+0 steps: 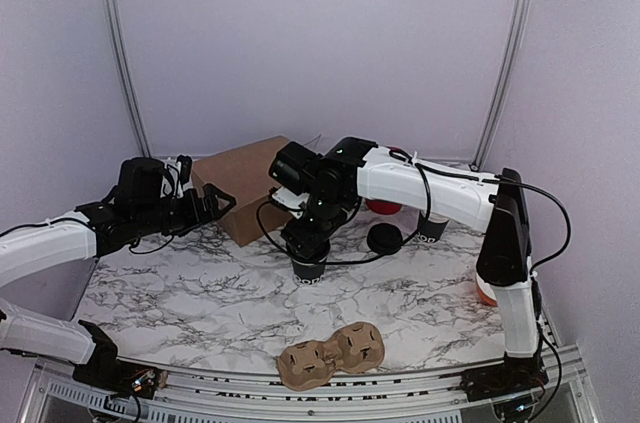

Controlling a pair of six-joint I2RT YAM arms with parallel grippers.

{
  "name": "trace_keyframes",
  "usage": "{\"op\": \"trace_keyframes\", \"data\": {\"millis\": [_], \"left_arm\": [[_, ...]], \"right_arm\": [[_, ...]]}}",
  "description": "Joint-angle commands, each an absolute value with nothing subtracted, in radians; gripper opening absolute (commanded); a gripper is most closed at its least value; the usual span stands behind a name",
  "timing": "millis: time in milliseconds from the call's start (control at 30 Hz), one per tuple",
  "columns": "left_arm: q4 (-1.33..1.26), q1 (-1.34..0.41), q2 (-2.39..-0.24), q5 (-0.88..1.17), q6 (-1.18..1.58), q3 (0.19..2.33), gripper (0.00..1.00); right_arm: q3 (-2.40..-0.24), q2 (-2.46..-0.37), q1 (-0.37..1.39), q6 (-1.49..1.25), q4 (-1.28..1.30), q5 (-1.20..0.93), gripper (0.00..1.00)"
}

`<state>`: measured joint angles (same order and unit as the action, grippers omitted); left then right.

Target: Pack the takeout coffee

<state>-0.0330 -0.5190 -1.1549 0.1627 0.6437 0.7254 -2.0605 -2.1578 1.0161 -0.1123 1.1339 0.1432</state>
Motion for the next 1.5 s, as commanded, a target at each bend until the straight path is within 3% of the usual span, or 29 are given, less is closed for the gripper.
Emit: {"op": "trace_keyframes", "data": {"millis": [0,833,1467], "left_arm": [[-0.058,-0.52,-1.173,0.186,0.646,0.716,0.99],[-0.06,-0.579,-1.28,0.239,0.638,0.787,0.98],[-0.054,-0.664,-1.373,0.219,0.662,0.858,0.95]], "right_arm": [[-2.07,-2.173,1.011,-0.136,1.146,0.15,0.75],[-2.064,-2.111,1.014,-0.166,1.114,0.175,0.94],[-1.91,-1.982,0.97,-0.188,0.968,0.153,0.94]]}}
